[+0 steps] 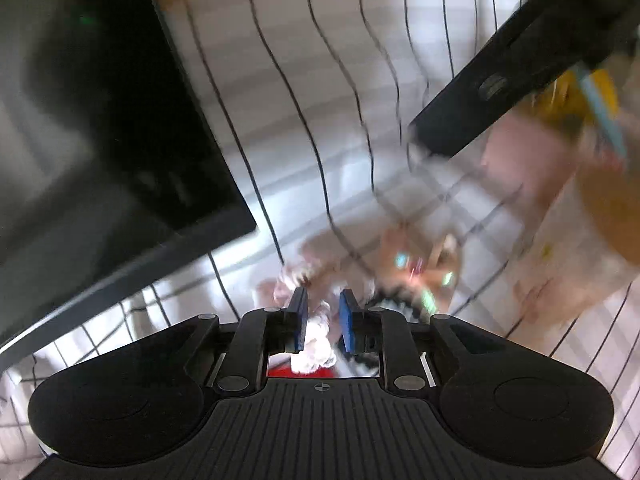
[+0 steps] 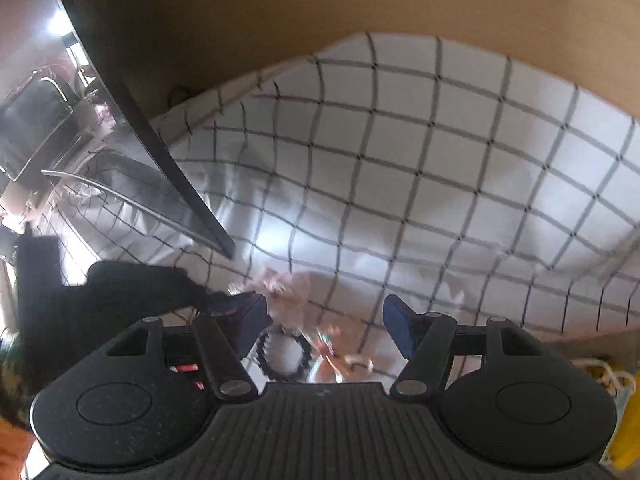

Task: Organize soft objects
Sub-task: 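Grasp the black beaded hair tie with the right tool while the left tool holds the scrunchie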

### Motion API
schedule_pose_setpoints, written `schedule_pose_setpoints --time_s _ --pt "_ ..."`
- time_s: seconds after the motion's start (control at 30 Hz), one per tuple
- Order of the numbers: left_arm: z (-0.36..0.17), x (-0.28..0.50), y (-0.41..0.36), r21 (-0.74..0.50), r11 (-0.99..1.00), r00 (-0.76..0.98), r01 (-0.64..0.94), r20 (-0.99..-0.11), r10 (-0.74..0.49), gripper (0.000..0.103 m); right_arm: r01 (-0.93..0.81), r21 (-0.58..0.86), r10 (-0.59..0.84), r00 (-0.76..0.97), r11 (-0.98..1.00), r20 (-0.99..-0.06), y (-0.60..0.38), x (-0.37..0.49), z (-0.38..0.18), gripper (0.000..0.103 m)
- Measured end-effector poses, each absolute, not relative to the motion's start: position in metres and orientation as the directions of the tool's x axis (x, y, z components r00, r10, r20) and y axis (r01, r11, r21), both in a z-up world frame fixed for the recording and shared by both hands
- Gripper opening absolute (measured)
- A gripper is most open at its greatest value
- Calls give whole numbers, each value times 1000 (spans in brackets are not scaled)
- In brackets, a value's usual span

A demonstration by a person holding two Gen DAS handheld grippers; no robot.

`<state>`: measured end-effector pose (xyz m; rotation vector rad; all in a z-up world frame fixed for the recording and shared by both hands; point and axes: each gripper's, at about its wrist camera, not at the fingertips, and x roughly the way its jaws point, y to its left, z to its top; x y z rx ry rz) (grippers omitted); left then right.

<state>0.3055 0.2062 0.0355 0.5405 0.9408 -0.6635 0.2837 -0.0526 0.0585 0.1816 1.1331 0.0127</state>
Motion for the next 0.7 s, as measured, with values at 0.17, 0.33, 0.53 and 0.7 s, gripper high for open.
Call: schedule_pose_setpoints --time_s 0.17,0.33,0.53,0.7 --pt "26 329 212 106 730 392 675 -890 -233 23 126 170 105 406 977 -908 -70 277 48 65" --pt "19 336 211 100 740 376 666 -901 -217 23 100 177 123 403 979 -907 -62 278 47 65" --pt "18 339 209 80 769 364 634 -908 -206 23 89 170 118 414 981 -902 -58 276 53 65" --pt "16 338 206 81 761 367 644 -905 -215 22 96 174 120 413 980 -903 -61 274 53 65"
